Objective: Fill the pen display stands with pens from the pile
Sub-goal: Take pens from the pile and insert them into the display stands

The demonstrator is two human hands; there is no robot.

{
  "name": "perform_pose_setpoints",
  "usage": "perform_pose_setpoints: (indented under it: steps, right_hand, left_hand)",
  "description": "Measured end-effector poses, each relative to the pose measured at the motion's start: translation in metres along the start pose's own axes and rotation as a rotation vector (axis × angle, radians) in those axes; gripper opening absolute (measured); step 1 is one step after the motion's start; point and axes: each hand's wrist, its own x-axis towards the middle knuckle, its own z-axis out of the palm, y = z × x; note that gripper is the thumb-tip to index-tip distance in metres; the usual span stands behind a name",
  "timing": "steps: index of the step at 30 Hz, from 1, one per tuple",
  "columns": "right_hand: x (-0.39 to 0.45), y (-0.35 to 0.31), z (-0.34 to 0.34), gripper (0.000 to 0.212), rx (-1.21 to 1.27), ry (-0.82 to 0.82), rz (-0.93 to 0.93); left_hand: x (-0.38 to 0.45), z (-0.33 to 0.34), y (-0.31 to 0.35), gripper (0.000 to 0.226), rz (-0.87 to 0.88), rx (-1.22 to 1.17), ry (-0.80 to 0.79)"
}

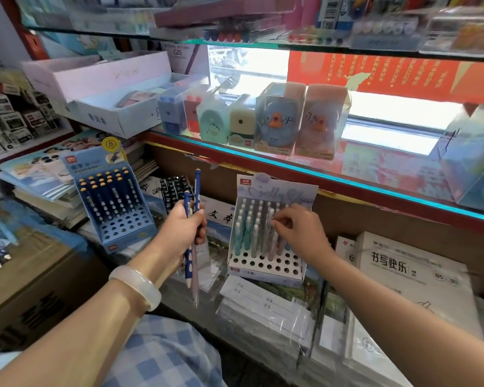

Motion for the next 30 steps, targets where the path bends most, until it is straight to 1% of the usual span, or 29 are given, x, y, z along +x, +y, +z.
perform_pose_setpoints:
  steps: [3, 8, 12, 16, 18, 21, 23, 27, 30]
  right_hand:
    - [-0.004, 0.003, 0.007, 0.014, -0.067, -0.056, -0.007]
    - [-0.006, 0.002, 0.011, 0.016, -0.187, -0.097, -0.009]
    - [-0.001, -0.007, 0.009, 0.017, -0.126, -0.037, 0.034]
    - [-0.001, -0.007, 0.011, 0.014, -0.167, -0.053, 0.029]
    - [-0.002, -0.007, 0.012, 0.013, -0.152, -0.036, 0.032]
    - [-0.003, -0.010, 0.011, 0.019, -0.107, 0.009, -0.037]
    - [-0.004, -0.011, 0.011, 0.021, -0.109, -0.026, -0.075]
    - [-0.005, -0.010, 0.009, 0.010, -0.156, -0.081, -0.038]
    - [-0.004, -0.013, 0.008, 0.004, -0.241, -0.136, -0.077]
  left_hand:
    - [0.000, -0.001, -0.002, 0.019, -0.004, -0.001, 0.009]
    - [0.000, -0.002, -0.003, 0.018, -0.016, -0.021, 0.021]
    - [-0.002, -0.001, -0.003, 0.018, -0.014, -0.022, 0.003]
    - [-0.003, -0.001, -0.003, 0.018, -0.015, -0.021, -0.011]
    - [-0.002, -0.001, -0.003, 0.017, -0.015, -0.024, -0.017]
    - [-0.002, -0.001, -0.001, 0.018, -0.016, -0.030, -0.025]
    - [-0.003, -0.001, -0.001, 0.018, -0.017, -0.028, -0.028]
    - [-0.003, -0.001, 0.000, 0.017, -0.018, -0.024, -0.036]
    - [-0.004, -0.002, 0.001, 0.016, -0.017, -0.034, -0.041]
